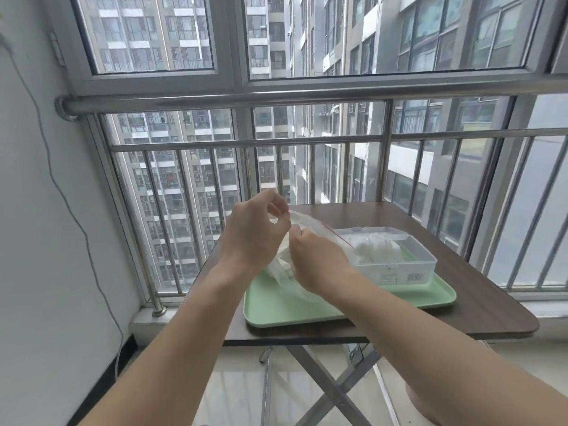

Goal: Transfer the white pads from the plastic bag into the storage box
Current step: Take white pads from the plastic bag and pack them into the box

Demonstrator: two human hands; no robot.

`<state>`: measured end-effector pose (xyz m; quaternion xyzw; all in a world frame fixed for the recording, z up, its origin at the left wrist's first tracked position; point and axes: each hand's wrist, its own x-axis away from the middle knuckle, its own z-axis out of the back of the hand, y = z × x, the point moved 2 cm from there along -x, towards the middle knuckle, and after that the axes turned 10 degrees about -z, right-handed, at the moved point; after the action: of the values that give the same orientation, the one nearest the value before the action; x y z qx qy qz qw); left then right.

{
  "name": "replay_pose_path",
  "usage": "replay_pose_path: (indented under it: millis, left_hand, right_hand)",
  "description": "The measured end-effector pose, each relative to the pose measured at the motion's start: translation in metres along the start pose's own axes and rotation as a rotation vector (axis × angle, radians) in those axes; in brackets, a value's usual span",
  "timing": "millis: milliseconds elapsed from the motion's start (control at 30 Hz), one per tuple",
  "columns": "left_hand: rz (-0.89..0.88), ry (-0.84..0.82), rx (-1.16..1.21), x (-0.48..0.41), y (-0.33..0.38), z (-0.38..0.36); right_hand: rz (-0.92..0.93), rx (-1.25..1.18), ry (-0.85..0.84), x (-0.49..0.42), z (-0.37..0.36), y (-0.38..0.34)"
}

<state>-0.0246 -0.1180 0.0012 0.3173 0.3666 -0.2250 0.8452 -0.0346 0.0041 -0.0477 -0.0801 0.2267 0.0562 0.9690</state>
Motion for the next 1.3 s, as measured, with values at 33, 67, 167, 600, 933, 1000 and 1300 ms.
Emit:
replay_pose_path:
  millis: [33,67,167,600,933,1000,1300]
  left_hand:
    - [0.001,0.004,-0.007,0.001,0.0,-0.001]
    - [-0.001,0.0,-0.012,0.002,0.001,-0.003]
    - [-0.01,-0.046,-0.013,0.004,0.006,-0.008]
    - [-0.287,-0.542,-0.248,0.019,0.022,-0.015]
    - [-0.083,-1.109,-0.526,0.003,0.065,-0.033]
    - [-0.084,-1.022,-0.617,-0.014,0.078,-0.047]
    - [-0.055,-0.816,-0.251,-0.066,0.091,-0.19]
  right_hand:
    - [0.022,-0.029,0.009,0.006,0.004,0.001]
    - [0.046,-0.07,0.009,0.011,0.008,0.002]
    - [0.101,-0.214,-0.036,0.029,0.029,0.008]
    - [-0.243,-0.927,0.022,0.031,0.086,0.125]
    - [-0.702,-1.116,-0.044,-0.01,0.062,0.212]
    - [-0.705,-1.029,-0.115,-0.017,0.059,0.218]
    - [-0.916,-1.164,-0.165,-0.025,0.047,0.232]
